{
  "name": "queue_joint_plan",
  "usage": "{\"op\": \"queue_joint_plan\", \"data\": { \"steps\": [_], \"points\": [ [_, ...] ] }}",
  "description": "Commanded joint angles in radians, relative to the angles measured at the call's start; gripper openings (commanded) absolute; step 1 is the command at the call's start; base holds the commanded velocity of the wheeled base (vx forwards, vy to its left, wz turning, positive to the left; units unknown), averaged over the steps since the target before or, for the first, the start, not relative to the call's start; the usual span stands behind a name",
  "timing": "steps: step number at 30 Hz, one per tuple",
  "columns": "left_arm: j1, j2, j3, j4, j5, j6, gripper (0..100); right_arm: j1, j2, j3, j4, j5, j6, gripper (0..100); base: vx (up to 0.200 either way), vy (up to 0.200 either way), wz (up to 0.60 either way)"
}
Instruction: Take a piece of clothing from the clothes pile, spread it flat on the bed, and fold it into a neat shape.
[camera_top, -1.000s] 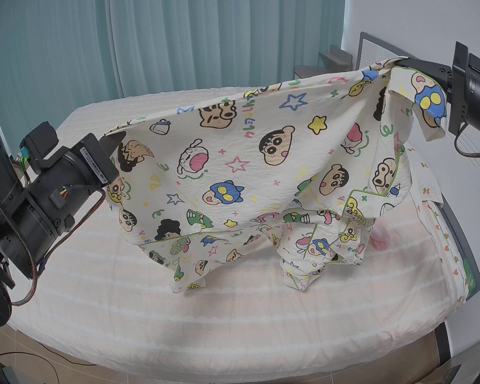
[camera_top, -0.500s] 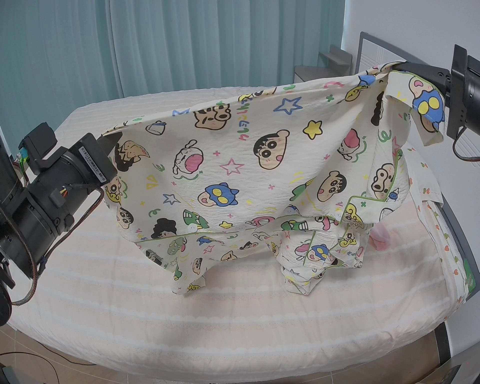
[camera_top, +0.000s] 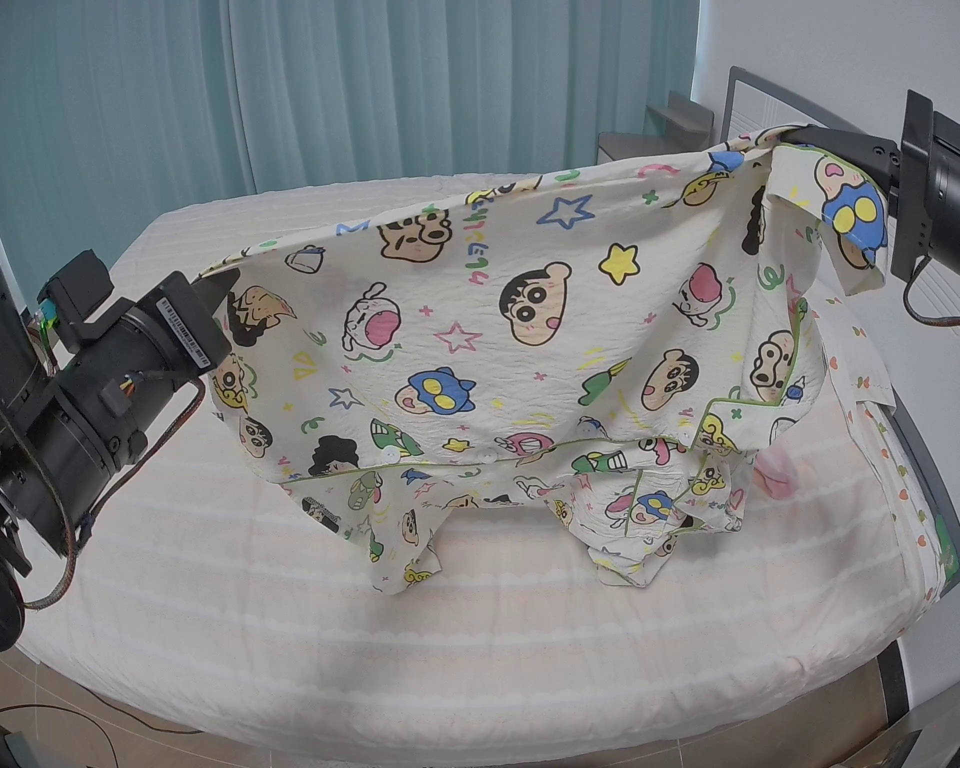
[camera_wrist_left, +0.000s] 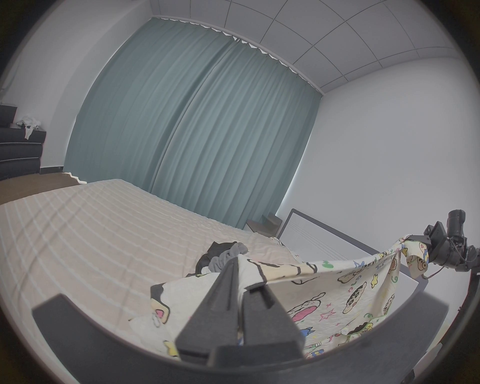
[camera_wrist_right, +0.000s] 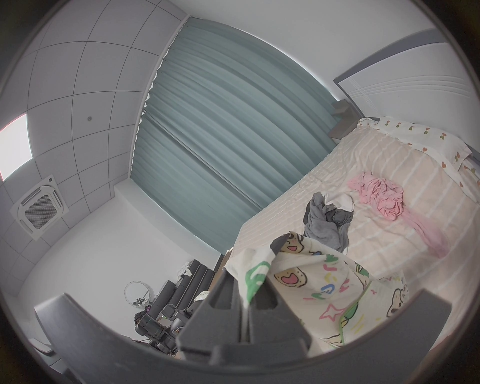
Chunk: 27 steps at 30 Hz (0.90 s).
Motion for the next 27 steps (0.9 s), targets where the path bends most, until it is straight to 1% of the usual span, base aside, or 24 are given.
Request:
{"op": "queue_joint_plan", "data": {
  "steps": [1,7,10,18,27],
  "points": [
    [0.003,0.000,0.000,0.000,0.000,0.000,0,0.001,0.002,0.000,0.000,0.001,0.000,0,0.000,0.200,0.00],
    [0.006,0.000,0.000,0.001,0.002,0.000,0,0.007,0.002,0.002,0.000,-0.001,0.000,0,0.000,0.200,0.00],
    [0.029,0.003,0.000,0.000,0.002,0.001,0,0.007,-0.002,0.017,0.000,-0.001,0.000,0,0.000,0.200,0.00],
    [0.038,0.000,-0.009,0.000,0.003,0.003,0,0.007,0.001,0.035,0.000,-0.002,-0.003,0,0.000,0.200,0.00],
    [0.050,-0.005,-0.015,0.000,0.005,0.038,0,0.007,-0.005,0.043,0.000,-0.001,-0.005,0,0.000,0.200,0.00]
  ]
}}
